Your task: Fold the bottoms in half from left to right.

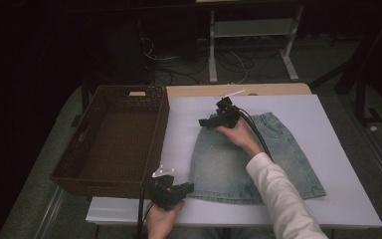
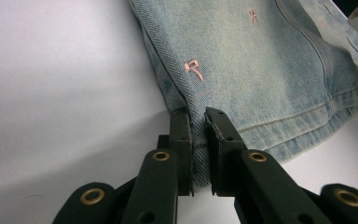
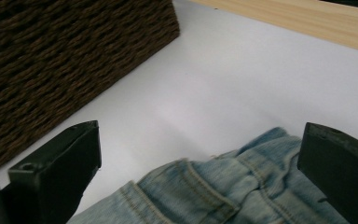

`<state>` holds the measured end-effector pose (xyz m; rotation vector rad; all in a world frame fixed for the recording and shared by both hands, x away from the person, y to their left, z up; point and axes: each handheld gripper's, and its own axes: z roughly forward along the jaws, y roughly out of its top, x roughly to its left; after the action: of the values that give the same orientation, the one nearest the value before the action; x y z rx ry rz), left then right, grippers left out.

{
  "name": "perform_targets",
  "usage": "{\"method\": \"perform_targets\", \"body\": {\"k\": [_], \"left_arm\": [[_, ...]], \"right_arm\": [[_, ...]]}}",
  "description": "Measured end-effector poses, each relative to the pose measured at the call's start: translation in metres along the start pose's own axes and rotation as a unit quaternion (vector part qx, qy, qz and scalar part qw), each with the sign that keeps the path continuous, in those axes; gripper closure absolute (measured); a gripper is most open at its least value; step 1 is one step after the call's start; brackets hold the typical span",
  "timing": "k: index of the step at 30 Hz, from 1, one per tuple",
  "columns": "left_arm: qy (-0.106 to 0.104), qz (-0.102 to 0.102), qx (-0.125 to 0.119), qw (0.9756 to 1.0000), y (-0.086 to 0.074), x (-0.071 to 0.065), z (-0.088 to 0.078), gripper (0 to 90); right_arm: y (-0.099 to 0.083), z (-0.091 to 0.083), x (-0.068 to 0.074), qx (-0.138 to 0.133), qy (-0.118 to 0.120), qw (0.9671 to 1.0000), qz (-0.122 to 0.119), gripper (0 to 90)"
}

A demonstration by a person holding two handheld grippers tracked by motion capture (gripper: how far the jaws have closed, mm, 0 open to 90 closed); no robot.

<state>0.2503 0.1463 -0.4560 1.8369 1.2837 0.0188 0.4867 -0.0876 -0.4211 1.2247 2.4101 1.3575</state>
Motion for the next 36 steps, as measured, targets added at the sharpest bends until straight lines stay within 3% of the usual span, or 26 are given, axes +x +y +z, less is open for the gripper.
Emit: {"method": "perform_targets", "body": {"k": [4, 9, 14, 17, 21, 24, 36], "left_arm": [[0.000, 0.003, 0.000, 1.0000, 0.000, 0.000, 0.000, 80.9], [-0.004, 0.000, 0.002, 1.0000, 0.000, 0.002, 0.001, 80.9], [-0.004, 0.000, 0.002, 1.0000, 0.000, 0.002, 0.001, 80.9], [-0.005, 0.001, 0.002, 1.0000, 0.000, 0.002, 0.001, 80.9], [-0.005, 0.003, 0.001, 1.0000, 0.000, 0.002, 0.001, 80.9], [-0.005, 0.003, 0.000, 1.0000, 0.000, 0.002, 0.001, 80.9], [-0.009, 0.017, -0.001, 0.9998, 0.000, 0.001, 0.001, 82.4]], "right_arm": [[0.003, 0.004, -0.006, 0.004, -0.011, 0.9999, 0.001, 0.0], [0.010, 0.009, -0.006, 0.032, -0.028, 0.9991, -0.007, 0.0], [0.016, 0.012, -0.007, 0.033, -0.042, 0.9985, -0.012, 0.0], [0.017, 0.014, -0.009, 0.029, -0.055, 0.9980, -0.010, 9.3], [0.015, 0.017, -0.010, 0.024, -0.070, 0.9973, -0.003, 14.8], [0.013, 0.023, -0.009, 0.030, -0.092, 0.9952, -0.013, 21.6], [0.005, 0.032, -0.010, 0.035, -0.128, 0.9910, -0.015, 50.9]]}}
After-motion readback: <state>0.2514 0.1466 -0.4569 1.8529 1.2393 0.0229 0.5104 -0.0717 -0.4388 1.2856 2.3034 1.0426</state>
